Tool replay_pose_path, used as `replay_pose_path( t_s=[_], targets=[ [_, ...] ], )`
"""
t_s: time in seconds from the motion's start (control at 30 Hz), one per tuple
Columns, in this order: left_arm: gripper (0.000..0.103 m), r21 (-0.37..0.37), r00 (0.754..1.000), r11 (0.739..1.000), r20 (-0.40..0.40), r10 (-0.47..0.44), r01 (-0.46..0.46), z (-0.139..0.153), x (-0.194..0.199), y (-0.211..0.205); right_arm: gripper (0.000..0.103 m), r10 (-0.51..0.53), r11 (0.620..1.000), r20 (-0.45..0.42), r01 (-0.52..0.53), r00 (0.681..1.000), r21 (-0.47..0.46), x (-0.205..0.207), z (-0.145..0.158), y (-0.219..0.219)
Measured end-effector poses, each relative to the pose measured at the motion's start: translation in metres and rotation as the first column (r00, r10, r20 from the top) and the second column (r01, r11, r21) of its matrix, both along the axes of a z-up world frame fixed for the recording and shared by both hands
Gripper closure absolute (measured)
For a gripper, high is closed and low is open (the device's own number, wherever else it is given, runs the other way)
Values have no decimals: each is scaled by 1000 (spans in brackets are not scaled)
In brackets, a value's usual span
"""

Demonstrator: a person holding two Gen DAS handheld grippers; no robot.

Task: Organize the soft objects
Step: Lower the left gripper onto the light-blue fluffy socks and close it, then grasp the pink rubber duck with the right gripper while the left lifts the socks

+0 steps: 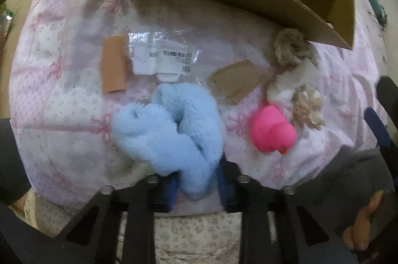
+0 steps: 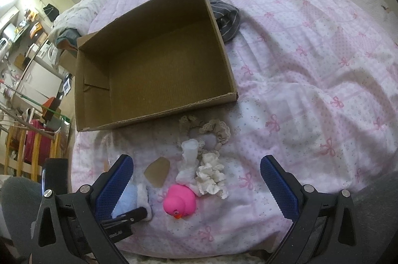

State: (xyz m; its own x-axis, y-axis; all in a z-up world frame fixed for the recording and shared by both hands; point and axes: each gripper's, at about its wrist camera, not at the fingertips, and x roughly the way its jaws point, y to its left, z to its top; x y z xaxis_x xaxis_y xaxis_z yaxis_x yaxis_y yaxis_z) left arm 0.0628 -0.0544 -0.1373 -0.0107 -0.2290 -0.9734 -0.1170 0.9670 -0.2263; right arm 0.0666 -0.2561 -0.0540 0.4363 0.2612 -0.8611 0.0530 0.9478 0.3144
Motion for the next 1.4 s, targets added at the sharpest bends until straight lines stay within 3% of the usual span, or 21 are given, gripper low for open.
replay_pose_path(
  t_s=[0.1, 0.23, 0.43, 0.6, 0.77, 0.83, 1.13, 1.17, 1.23, 1.3, 1.4],
  targets=[
    [88, -36, 1000, 999, 9, -2, 3, 16, -6, 10, 0, -5, 1000, -3, 5, 1000, 4, 1, -1, 0],
    [88, -60, 996, 998, 87, 5, 0, 60, -7, 37, 0, -3, 1000, -2, 3, 1000, 2, 1, 0, 0],
    [88, 40, 976, 999, 219, 12, -21, 110, 16, 81, 0, 7, 1000, -27, -7, 1000, 28, 2, -3, 1],
    [88, 9, 981, 998, 186, 52, -54, 95, 31, 104, 0, 54, 989, -132, -35, 990, 142, 3, -18, 6],
    [88, 32, 979, 999, 203, 25, -32, 70, 25, 83, 0, 126, 977, -239, -79, 963, 198, -2, -36, 20],
    [88, 34, 980, 999, 199, 25, -32, 63, 23, 81, 16, 151, 975, -281, -97, 948, 198, -1, -44, 28],
    [88, 27, 975, 1000, 221, -1, -5, 62, 21, 72, 29, 155, 984, -398, -107, 904, 139, 5, -86, 56],
    [88, 27, 976, 1000, 219, -1, -5, 61, 21, 72, 32, 154, 985, -401, -111, 903, 129, 6, -87, 58],
    [88, 22, 976, 1000, 219, -1, -4, 61, 21, 71, 51, 152, 986, -405, -113, 902, 119, 6, -91, 61],
    [88, 19, 975, 1000, 223, 0, -5, 62, 21, 71, 59, 146, 988, -409, -107, 901, 115, 6, -93, 60],
    [88, 20, 973, 1000, 232, 5, -9, 64, 20, 72, 59, 144, 988, -390, -107, 910, 116, 5, -90, 58]
  ],
)
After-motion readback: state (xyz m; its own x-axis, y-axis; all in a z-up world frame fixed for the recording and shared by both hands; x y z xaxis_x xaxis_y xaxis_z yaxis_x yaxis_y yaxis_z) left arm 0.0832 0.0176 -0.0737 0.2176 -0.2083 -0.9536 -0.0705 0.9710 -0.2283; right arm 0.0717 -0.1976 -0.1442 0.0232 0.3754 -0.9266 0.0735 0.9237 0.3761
